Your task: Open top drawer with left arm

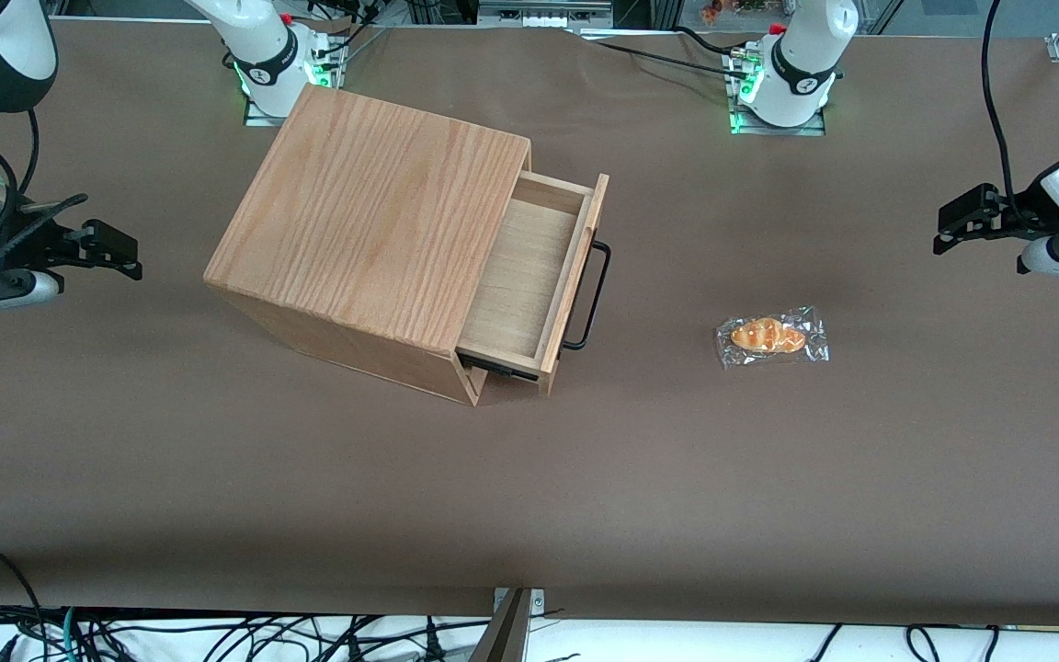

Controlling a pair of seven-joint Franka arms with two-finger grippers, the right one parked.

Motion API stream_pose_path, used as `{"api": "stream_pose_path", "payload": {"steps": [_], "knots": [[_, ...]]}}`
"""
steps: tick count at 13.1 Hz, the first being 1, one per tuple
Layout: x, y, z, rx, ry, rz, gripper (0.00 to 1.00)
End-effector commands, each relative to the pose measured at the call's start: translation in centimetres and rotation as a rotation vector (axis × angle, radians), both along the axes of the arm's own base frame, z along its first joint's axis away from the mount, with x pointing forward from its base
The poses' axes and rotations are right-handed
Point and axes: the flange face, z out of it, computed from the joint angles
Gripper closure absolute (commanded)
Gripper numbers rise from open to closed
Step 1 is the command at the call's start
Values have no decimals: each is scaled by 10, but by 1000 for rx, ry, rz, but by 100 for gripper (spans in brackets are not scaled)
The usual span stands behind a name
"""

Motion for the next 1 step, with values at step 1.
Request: {"api": "stream_pose_path", "payload": {"steps": [1], "knots": [[1,0,3,-6,-10,3,0]]}}
